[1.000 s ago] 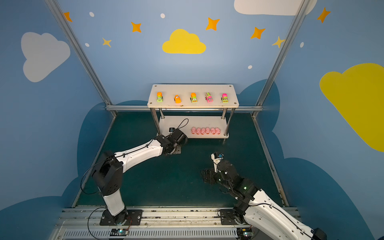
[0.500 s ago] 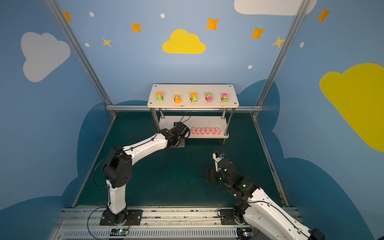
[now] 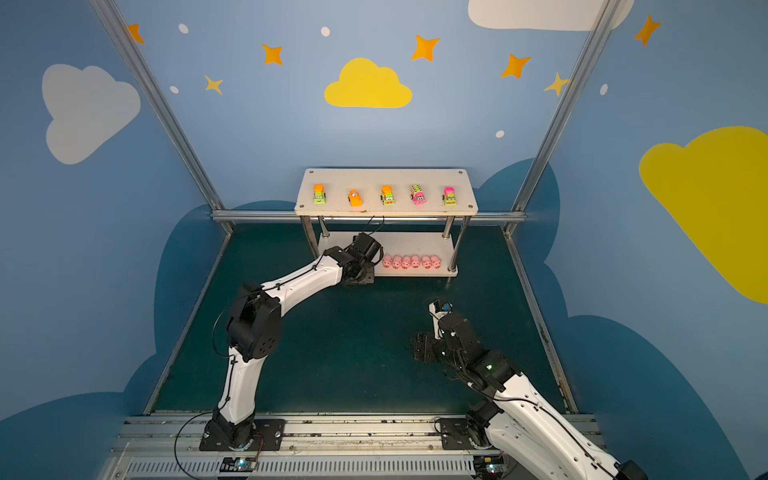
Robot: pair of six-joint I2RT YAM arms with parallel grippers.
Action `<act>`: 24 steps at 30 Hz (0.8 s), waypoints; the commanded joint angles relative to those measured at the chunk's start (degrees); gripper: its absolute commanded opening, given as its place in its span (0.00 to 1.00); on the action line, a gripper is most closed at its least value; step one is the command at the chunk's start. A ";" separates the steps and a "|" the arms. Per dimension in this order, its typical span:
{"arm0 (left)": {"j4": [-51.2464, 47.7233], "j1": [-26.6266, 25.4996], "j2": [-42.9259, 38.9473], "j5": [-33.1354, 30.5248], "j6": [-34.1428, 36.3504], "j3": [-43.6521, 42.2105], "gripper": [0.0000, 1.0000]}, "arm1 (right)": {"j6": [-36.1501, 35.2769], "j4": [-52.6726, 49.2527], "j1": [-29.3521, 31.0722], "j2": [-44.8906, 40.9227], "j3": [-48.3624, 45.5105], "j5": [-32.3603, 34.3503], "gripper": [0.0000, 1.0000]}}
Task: Place and organize the plastic toys onto the shelf
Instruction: 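Carry the pig with the left gripper to the lower shelf beside the row, then set the pig at the end of the row and open the left gripper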
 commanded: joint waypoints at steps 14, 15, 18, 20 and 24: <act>-6.78 1.20 10.55 2.20 2.94 17.25 0.18 | -1.17 -5.21 -3.41 -2.61 2.81 -0.96 0.82; -7.00 1.16 11.01 2.29 3.08 17.88 0.18 | -1.16 -5.24 -3.54 -2.61 2.76 -1.14 0.82; -7.51 1.27 12.26 2.88 3.39 19.96 0.18 | -1.35 -5.26 -4.10 -2.58 2.90 -1.50 0.82; -7.88 1.34 13.16 3.16 3.56 21.54 0.18 | -1.43 -5.31 -4.43 -2.61 2.80 -1.58 0.82; -9.53 1.29 15.59 3.82 3.63 25.69 0.19 | -1.61 -5.44 -5.13 -2.54 2.90 -1.94 0.82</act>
